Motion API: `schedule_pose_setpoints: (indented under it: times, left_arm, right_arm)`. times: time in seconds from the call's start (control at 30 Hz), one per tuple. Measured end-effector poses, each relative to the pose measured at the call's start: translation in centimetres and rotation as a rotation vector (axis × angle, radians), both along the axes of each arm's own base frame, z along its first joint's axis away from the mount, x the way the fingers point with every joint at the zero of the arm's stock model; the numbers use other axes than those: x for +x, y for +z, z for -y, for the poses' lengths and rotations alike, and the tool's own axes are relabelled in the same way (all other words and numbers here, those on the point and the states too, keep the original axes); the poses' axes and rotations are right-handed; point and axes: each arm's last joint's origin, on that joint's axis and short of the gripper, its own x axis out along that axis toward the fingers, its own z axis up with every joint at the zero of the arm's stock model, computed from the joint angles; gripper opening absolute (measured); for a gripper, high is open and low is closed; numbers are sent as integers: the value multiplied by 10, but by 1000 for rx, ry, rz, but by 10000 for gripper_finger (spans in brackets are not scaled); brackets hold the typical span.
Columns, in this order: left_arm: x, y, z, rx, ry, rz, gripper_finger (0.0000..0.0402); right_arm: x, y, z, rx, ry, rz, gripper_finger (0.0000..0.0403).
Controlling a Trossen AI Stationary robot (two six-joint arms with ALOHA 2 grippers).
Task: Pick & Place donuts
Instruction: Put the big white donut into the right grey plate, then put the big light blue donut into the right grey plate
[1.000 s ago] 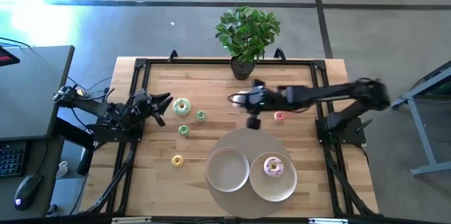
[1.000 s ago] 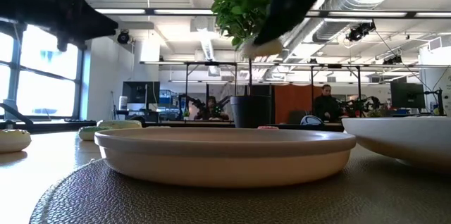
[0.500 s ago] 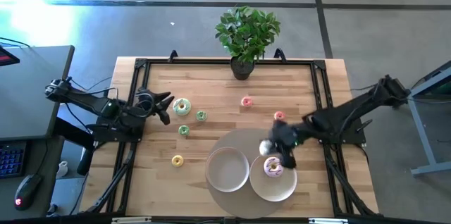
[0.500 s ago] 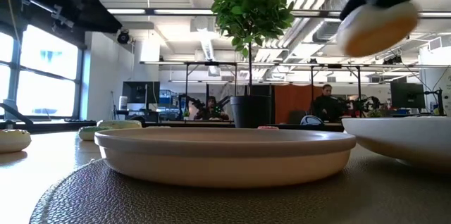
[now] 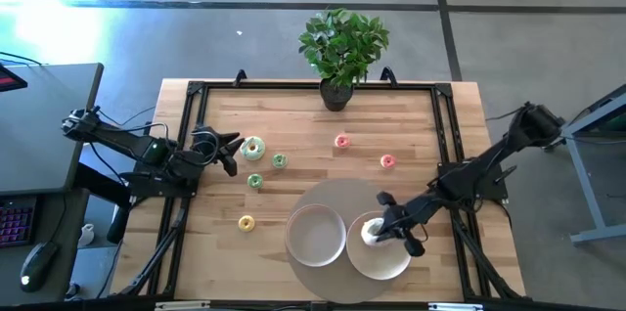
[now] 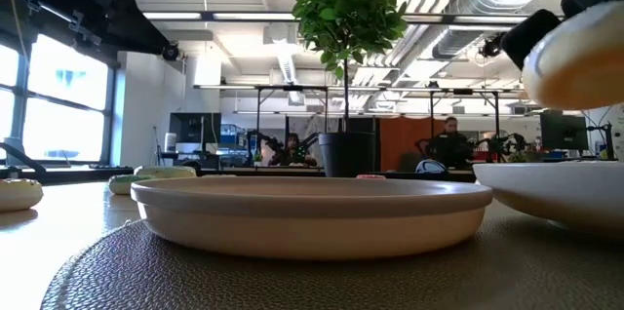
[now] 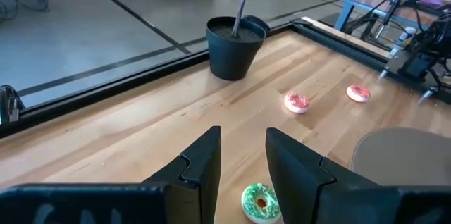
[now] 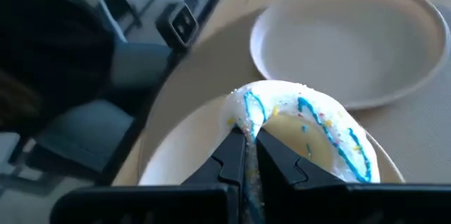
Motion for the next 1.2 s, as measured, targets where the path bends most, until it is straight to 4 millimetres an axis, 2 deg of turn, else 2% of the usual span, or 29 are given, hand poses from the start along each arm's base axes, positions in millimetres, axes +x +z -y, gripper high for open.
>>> schedule_pose_setpoints:
  times: [0.1,0.23,0.43,0.6,0.73,0.93,1.2]
  left_arm:
    - [0,0,0,4,7,1,113]
    - [0,0,0,9,16,4,113]
    - [0,0,0,9,15,4,113]
    - [0,0,0,2,4,0,113]
    - [0,0,1,-15,-27,-7,113]
    - [1,-1,2,-47,-82,-19,113]
    - [9,-8,7,-119,-142,-59,113]
  right_arm:
    - [4,-12,-4,11,22,-2,14]
    - [20,-19,-16,-48,39,-99,13]
    - [50,-8,-36,-154,124,-163,18]
    - [59,-15,-41,-261,86,-297,25]
    - [66,-19,-43,-276,76,-317,48]
    - [70,-12,-42,-274,77,-303,99]
    - [75,9,-45,-291,72,-349,160]
